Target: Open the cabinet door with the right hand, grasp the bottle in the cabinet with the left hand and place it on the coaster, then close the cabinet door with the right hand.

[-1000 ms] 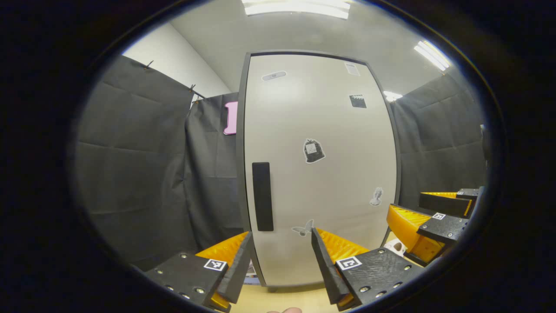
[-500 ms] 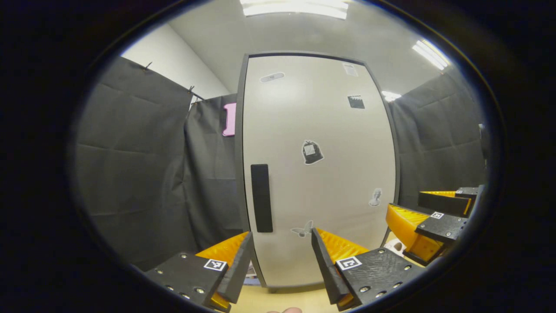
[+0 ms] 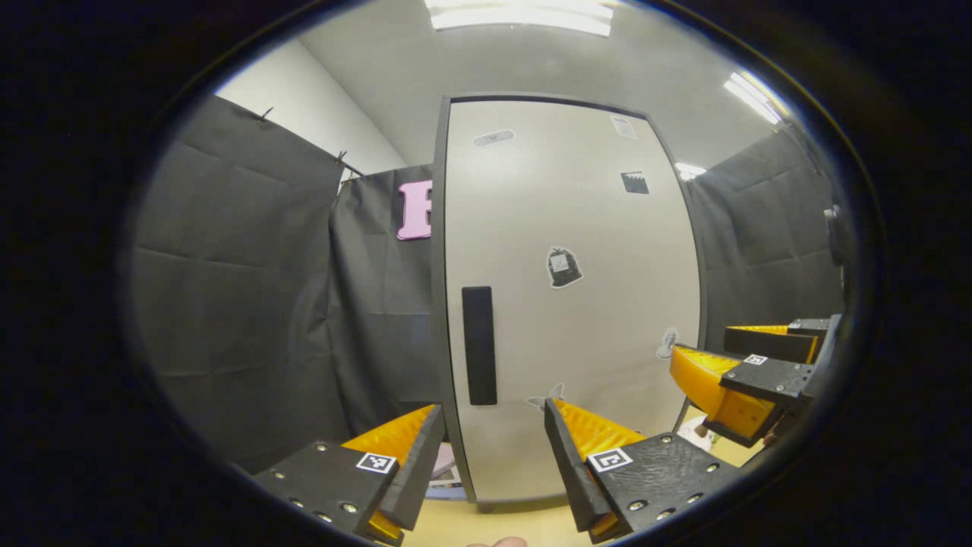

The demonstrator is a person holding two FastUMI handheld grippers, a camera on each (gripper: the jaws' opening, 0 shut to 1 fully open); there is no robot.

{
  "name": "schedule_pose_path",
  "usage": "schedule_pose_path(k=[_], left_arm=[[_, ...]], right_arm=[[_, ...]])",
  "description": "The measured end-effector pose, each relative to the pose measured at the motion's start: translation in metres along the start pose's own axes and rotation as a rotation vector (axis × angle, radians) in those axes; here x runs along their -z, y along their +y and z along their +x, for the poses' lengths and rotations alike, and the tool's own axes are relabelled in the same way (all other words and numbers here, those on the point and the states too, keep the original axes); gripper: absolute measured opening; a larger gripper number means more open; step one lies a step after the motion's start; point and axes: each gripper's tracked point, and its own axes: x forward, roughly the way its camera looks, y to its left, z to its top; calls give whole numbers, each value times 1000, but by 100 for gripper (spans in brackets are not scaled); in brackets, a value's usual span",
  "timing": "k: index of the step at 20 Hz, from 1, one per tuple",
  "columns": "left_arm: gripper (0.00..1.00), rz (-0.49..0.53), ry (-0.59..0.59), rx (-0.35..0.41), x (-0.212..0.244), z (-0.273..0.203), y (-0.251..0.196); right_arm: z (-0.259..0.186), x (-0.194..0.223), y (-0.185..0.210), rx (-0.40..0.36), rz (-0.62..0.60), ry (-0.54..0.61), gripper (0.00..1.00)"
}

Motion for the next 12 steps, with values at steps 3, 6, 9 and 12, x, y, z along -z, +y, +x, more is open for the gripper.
schedule_pose_path(k=[3,6,9,12], left_arm=[[73,11,-1,-16,0,0,1],[79,12,6,-30,1,2,2],[74,19,18,-46,1,3,4],[70,25,38,-64,4,3,5]], right_arm=[[-1,-6,22,-23,-8,-7,93],[12,-1,43,-48,-18,-4,94],[23,8,73,-79,-21,4,94],[35,15,105,-112,-9,20,94]])
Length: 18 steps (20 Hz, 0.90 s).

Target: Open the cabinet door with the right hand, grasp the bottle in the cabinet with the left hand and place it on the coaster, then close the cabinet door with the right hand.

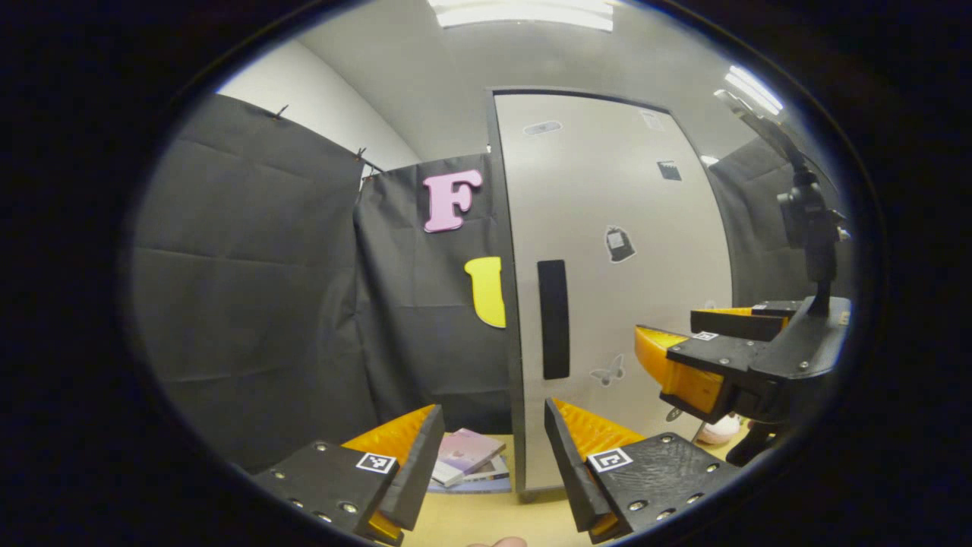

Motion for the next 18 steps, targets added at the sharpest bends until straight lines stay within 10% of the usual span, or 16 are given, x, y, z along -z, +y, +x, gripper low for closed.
schedule_pose_path(k=[15,18], left_arm=[[76,-4,-4,-13,6,-5,7],[76,-20,17,-33,13,-9,15]], right_arm=[[73,15,86,-76,31,57,93],[79,25,95,-76,18,117,81]])
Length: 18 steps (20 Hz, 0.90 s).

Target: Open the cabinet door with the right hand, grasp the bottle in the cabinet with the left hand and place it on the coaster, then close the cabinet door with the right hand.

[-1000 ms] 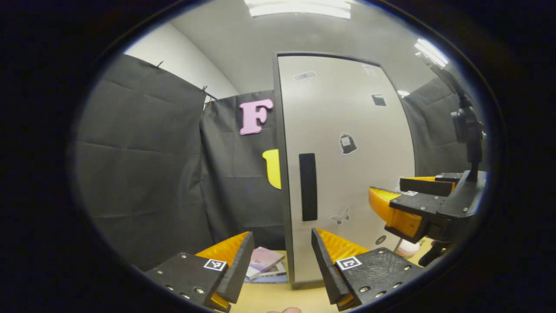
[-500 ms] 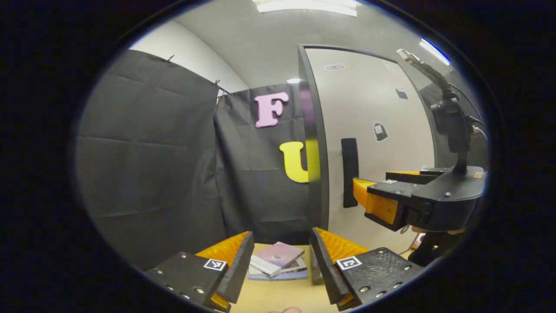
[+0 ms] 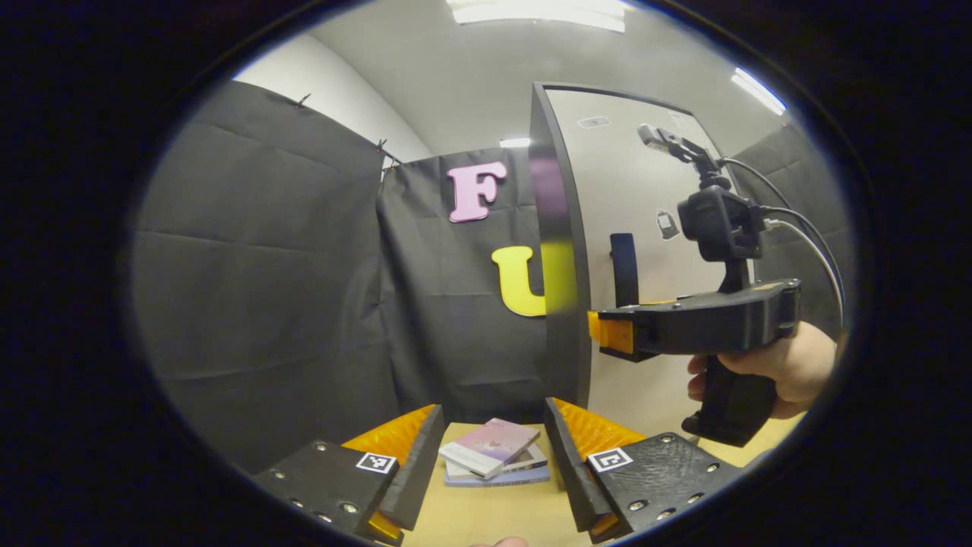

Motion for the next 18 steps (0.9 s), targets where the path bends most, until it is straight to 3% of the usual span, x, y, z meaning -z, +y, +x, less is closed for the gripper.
schedule_pose_path(k=[1,2,3,11,18], left_arm=[[76,-6,4,-7,1,-1,3],[76,-15,4,-12,1,-1,4],[76,-25,4,-14,1,-1,5],[76,-91,-9,-48,8,3,11],[76,-12,-17,-107,-4,-2,14]], right_arm=[[3,2,-11,50,-23,4,65],[-2,0,-12,61,-27,5,53],[1,0,-12,59,-29,11,34],[-6,3,-7,-55,-84,41,22],[-30,2,0,-182,-94,32,19]])
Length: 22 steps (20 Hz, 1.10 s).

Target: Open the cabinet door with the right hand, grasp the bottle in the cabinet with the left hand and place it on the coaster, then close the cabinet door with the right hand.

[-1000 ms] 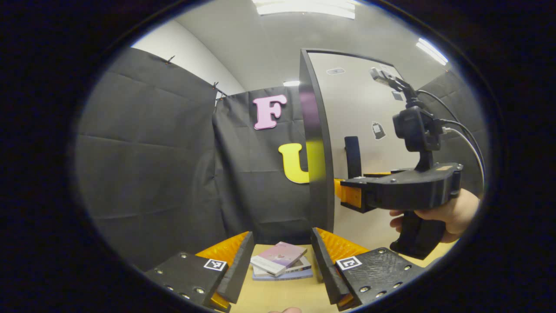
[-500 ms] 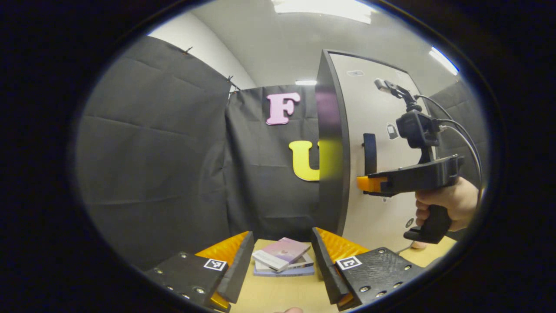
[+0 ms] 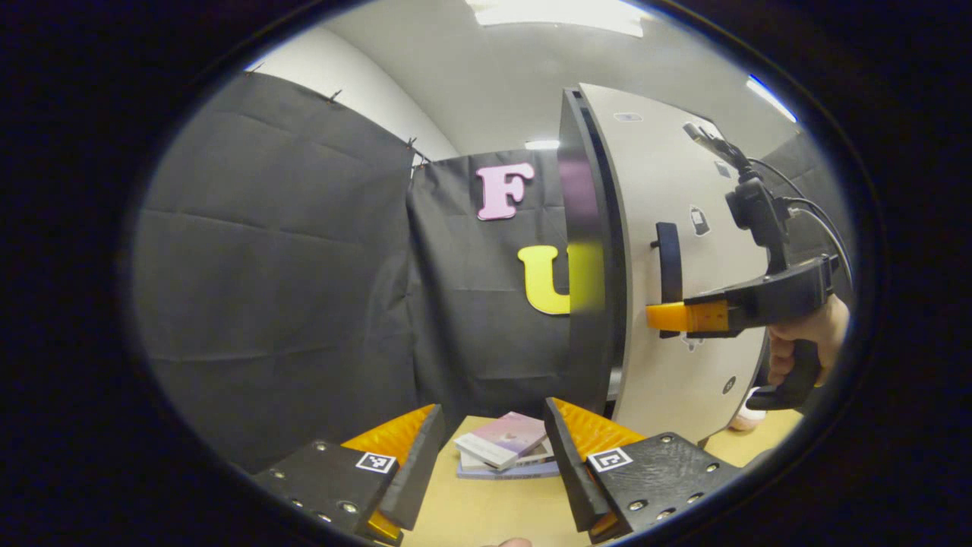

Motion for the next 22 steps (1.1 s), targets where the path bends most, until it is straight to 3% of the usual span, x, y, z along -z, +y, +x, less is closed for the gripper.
schedule_pose_path(k=[1,3,6,7,8,11,12,14,17,18,22], left_arm=[[81,13,-3,-12,-2,0,0],[70,21,1,-24,-5,-3,0],[70,19,12,-41,-8,-7,-6],[76,24,13,-44,-8,-7,-8],[70,34,16,-50,-8,-5,-11],[70,66,25,-64,-11,-4,-15],[76,74,23,-63,-12,-4,-19],[76,88,14,-65,-18,-6,-21],[76,96,6,-70,-24,-9,-25],[70,98,8,-72,-23,-12,-25],[70,103,13,-80,-26,-15,-29]], right_arm=[[-3,-1,2,-22,2,-5,19],[-6,0,2,-55,10,-2,19],[-11,1,2,-101,10,4,19],[-14,1,3,-116,11,3,19],[-16,1,3,-130,11,-1,19],[-20,1,2,-173,4,-7,19],[-20,2,2,-187,5,-6,19],[-22,3,1,-213,6,-4,19],[-28,3,0,-246,14,-6,19],[-29,4,-1,-259,17,-6,19],[-36,6,-3,-304,14,-7,19]])
